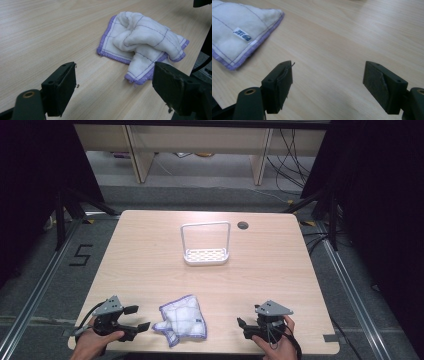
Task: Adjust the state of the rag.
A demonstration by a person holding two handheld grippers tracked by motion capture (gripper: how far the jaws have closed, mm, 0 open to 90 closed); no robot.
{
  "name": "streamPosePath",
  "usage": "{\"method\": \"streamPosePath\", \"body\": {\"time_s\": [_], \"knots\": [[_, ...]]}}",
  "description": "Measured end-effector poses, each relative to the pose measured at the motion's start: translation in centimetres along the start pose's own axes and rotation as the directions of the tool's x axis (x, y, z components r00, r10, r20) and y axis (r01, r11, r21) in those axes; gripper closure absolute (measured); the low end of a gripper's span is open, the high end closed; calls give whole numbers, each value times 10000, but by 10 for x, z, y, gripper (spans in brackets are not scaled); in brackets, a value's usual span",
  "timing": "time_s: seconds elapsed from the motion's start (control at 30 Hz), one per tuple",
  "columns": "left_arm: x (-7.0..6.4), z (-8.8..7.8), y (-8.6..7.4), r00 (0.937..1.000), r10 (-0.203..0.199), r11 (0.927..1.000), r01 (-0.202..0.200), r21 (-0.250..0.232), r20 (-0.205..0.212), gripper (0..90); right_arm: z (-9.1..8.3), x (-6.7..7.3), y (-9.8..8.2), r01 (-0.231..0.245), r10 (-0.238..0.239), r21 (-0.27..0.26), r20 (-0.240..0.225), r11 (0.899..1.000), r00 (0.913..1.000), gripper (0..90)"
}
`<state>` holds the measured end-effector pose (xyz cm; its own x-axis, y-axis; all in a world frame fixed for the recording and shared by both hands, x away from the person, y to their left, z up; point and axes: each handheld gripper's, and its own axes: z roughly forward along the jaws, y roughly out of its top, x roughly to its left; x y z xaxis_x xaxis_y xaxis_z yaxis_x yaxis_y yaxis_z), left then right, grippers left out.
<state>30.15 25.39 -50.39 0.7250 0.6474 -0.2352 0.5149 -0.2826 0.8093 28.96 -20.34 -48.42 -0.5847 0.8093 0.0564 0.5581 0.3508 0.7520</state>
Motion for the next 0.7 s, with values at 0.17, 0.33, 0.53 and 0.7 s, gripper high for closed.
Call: {"method": "streamPosePath", "body": {"time_s": [0.17, 0.33, 0.53, 0.7], "knots": [[-1, 0, 1, 9997, 236, 9996, -236, 147, 6, 187, 3, 5, 3, 324, -324, 15, -290, 9995, 9991, 281], [-1, 0, 0, 9995, 280, 9995, -278, 135, -122, 187, 4, 12, 7, 279, -291, -204, -600, 9994, 9978, 299], [-8, 2, -1, 9997, 231, 9997, -232, -55, -52, 201, 11, 29, 15, 621, -636, -186, -994, 9979, 9930, 319], [-12, 2, -1, 9992, 402, 9991, -401, 135, -46, 217, 17, 43, 20, 1125, -1153, -279, -1417, 9933, 9832, 327]]}}
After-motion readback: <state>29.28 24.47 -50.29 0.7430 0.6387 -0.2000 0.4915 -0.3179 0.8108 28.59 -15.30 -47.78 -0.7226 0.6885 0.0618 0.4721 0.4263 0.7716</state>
